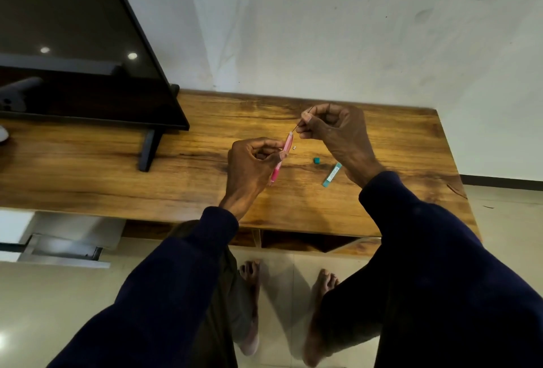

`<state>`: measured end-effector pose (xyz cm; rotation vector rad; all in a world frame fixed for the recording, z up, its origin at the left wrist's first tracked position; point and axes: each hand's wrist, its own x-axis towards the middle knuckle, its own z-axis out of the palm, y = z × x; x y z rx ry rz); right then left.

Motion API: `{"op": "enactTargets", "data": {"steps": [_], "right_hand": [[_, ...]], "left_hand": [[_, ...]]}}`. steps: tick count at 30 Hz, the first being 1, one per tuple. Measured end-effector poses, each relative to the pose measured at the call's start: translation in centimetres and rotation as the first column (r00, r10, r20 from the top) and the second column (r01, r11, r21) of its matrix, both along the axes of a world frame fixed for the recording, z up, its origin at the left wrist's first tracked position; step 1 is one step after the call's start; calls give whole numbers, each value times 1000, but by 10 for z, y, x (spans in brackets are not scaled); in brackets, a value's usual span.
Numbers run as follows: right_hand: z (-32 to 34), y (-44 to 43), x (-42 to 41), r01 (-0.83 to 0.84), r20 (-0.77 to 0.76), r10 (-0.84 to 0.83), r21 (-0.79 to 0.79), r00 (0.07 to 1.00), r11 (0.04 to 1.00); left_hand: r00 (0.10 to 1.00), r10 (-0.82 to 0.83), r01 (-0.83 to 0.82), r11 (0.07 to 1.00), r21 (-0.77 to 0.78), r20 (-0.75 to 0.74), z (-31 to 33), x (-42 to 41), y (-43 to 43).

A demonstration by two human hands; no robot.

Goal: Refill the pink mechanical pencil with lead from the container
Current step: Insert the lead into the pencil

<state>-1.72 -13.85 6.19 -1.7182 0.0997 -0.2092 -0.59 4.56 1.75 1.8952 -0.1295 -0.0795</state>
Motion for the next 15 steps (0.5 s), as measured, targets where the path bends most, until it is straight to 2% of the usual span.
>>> {"op": "enactTargets", "data": {"steps": [10, 15], "right_hand": [[-2, -1, 1, -19, -13, 19, -33, 1000, 999], [-3, 3, 4, -45, -49, 38, -149, 998, 988]], "left_hand": [[1000, -14, 14, 1000, -12, 14, 0, 0, 1], [1000, -11, 11, 1000, -12, 24, 2, 1, 0]]}}
